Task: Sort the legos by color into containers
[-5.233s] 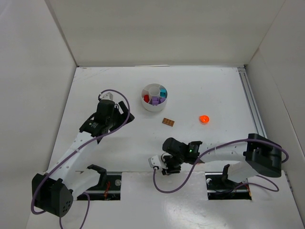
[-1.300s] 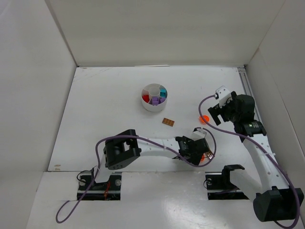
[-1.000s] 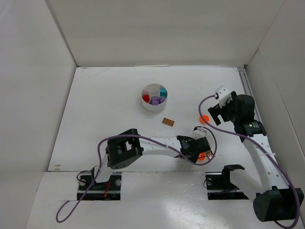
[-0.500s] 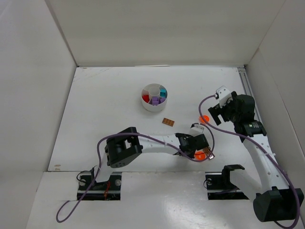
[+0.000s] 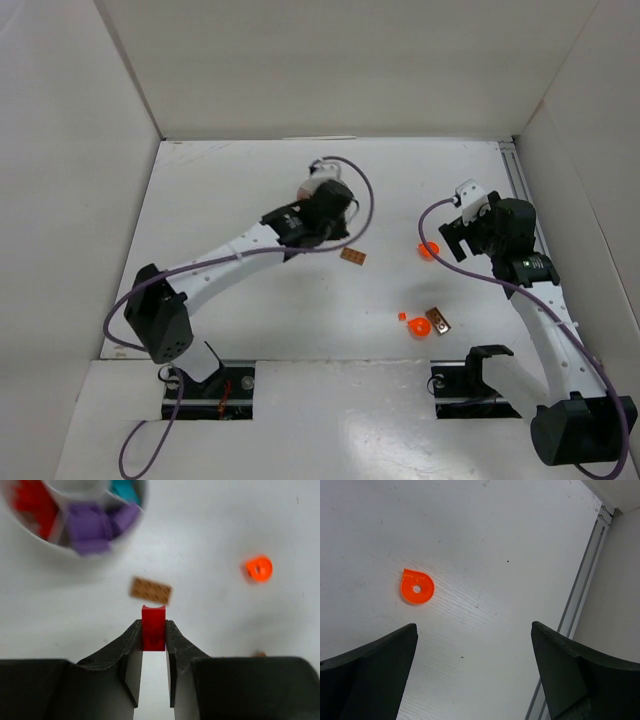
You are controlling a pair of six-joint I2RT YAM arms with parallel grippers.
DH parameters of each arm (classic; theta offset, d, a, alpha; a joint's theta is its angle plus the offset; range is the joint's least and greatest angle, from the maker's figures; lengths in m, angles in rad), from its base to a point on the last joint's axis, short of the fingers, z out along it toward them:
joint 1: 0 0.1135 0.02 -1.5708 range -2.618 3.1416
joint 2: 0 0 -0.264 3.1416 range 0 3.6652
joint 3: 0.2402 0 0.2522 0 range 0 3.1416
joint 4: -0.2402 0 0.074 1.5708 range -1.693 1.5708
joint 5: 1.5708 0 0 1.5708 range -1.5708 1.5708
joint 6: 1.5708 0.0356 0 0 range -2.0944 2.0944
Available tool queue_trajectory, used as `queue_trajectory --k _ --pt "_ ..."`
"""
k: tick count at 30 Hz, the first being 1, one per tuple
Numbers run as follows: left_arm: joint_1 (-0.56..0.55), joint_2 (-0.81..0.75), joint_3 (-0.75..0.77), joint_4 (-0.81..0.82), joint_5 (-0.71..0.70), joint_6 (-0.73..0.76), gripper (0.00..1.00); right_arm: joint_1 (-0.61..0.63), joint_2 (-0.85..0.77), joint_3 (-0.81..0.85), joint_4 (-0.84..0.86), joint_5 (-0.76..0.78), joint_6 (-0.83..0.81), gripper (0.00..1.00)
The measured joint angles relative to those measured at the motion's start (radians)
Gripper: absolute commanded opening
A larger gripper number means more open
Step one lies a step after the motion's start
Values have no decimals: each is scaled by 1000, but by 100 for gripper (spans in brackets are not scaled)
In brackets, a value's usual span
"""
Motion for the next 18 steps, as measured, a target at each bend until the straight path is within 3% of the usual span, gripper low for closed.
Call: queue_trajectory --k 4,7,11,18 --pt "238 -28 10 24 2 62 0 -3 2 0 0 17 0 100" --pt "352 12 49 16 11 98 0 -3 14 0 0 39 0 100" --pt "419 120 158 8 21 136 0 -4 39 0 -3 73 0 100" --pt "442 302 302 -11 26 175 2 -11 72 0 -6 121 0 100"
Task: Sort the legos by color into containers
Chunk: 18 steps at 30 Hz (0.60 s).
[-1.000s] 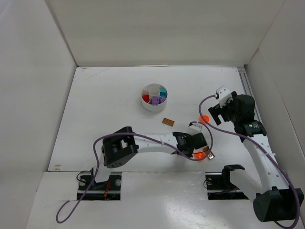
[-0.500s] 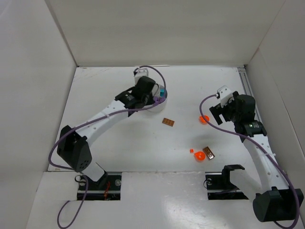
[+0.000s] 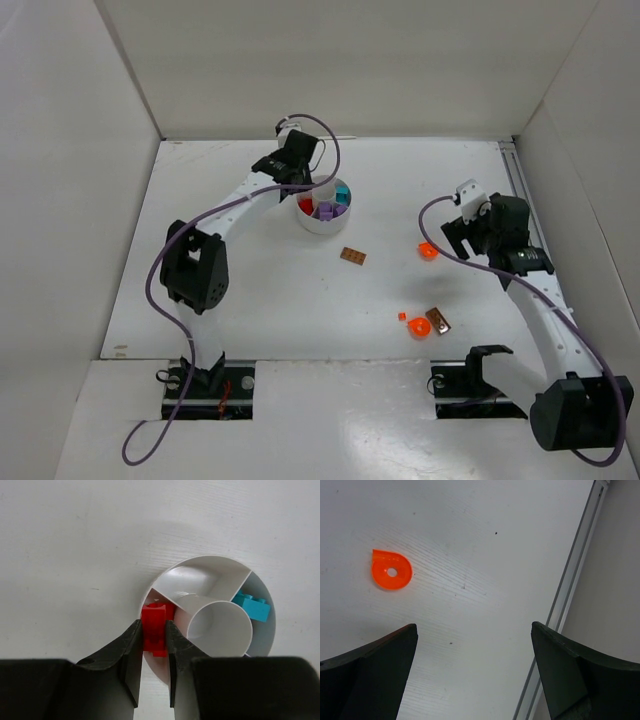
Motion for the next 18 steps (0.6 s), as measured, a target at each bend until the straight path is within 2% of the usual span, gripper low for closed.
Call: queue_trajectory --k 2,11,18 --pt "2 30 10 -10 2 2 3 0 17 0 0 16 0 100" --pt "2 53 10 -34 34 2 32 -3 108 0 -6 46 0 100" --pt "2 53 -10 -22 64 3 38 -4 136 0 -26 66 8 100"
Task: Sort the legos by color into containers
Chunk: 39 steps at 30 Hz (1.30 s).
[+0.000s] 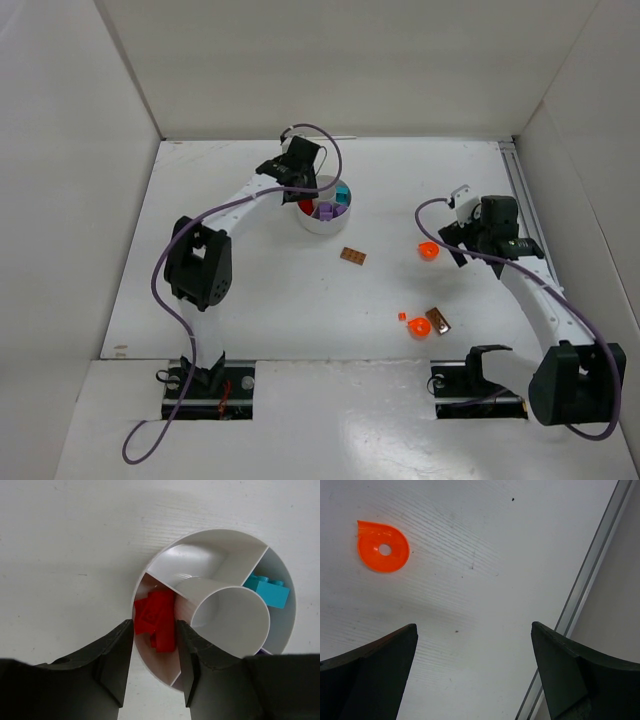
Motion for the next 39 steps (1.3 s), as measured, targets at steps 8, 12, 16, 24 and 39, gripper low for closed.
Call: queue_trajectory --k 8,12,16,24,39 --pt "0 -12 -37 5 19 0 40 0 -25 -2 -16 -40 4 100" --pt "0 -92 -89 7 19 -2 46 0 -78 -42 -26 -97 14 100" --pt "0 -282 -210 34 18 -25 67 2 -117 -93 -88 -155 36 100" --pt "-17 -585 -439 89 6 -101 82 103 -243 -217 -195 -180 249 94" --pt "-33 -669 -643 144 74 -136 83 430 -290 -339 -362 -50 679 88"
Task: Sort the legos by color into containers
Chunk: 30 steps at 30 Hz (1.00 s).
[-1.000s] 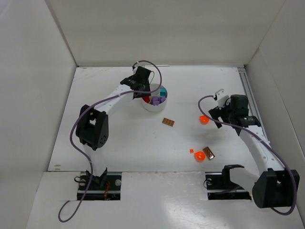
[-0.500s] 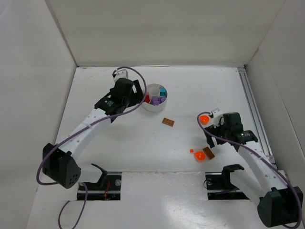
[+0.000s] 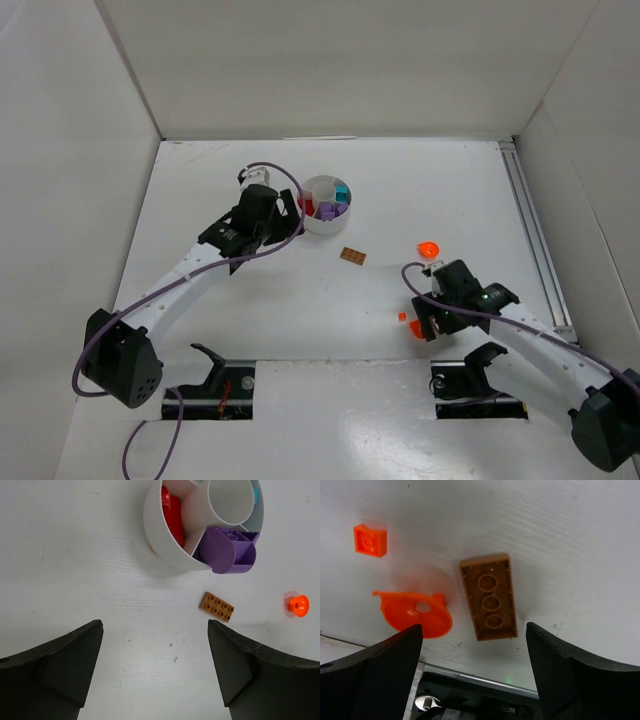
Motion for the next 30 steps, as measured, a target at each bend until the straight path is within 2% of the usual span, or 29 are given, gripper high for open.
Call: queue_trajectory --k 6,13,18,22,26,30 --pt "0 -37 0 9 1 7 83 179 158 25 -1 84 139 88" --pt "0 -46 0 7 -6 16 83 211 216 53 24 126 194 85" --pt "0 -54 0 2 -8 18 83 224 219 60 83 136 183 75" --pt "0 -55 0 2 -10 18 83 239 277 114 111 158 142 60" --pt "0 -55 0 1 -9 17 83 254 352 159 156 172 100 52" --pt "0 -55 0 -3 -9 18 83 275 400 175 185 171 77 38"
